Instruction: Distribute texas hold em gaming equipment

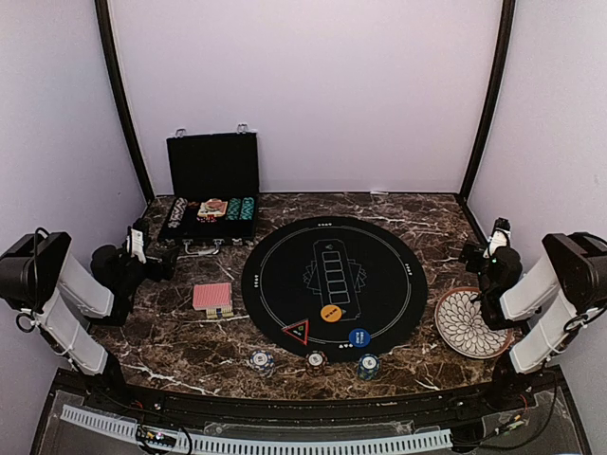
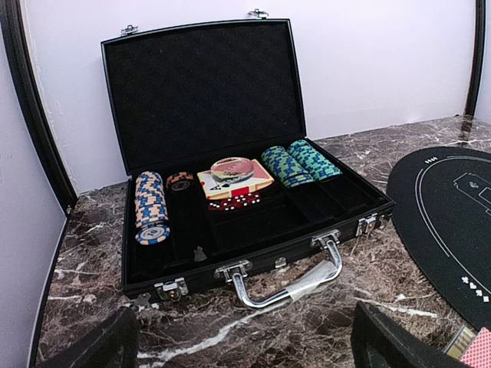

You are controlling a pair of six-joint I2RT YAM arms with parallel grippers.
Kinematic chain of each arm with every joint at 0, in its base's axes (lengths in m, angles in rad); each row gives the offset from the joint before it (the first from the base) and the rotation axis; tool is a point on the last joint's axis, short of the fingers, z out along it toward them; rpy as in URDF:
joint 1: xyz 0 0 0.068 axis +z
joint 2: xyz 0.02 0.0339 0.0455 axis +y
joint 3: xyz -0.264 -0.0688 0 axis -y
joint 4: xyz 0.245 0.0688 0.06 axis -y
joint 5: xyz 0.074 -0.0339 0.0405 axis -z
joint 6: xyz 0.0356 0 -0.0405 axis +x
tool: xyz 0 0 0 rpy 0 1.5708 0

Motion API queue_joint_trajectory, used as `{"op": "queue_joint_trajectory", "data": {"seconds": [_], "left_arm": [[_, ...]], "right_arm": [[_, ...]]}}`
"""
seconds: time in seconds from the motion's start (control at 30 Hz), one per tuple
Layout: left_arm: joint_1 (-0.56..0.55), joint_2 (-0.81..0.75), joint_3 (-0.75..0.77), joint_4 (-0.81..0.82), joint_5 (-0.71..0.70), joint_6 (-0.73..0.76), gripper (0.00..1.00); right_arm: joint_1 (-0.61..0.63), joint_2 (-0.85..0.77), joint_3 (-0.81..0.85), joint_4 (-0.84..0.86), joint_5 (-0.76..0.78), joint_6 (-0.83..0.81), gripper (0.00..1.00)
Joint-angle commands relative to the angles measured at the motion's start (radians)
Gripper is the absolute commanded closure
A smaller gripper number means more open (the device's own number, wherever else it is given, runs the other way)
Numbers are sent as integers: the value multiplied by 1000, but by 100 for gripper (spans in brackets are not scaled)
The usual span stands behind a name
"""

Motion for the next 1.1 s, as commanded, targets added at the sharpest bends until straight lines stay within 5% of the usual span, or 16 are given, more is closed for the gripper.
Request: {"op": "queue_joint_trajectory", "data": {"seconds": [0.0,0.63,0.87,1.07], "left_arm": [[3,-7,3,13,-2,-10,1],[5,-26,9,-6,-10,-17,1],[12,-157,226,-582,-27,10,1],[26,-234,489,-1060,11,49,1]], "right_arm": [[-5,-15,11,27,-3,4,2],[15,-83,47,-81,25,-7,1],[47,-288,272,-594,93,83,2],[43,-324,508,-931,-127,238,2]]}}
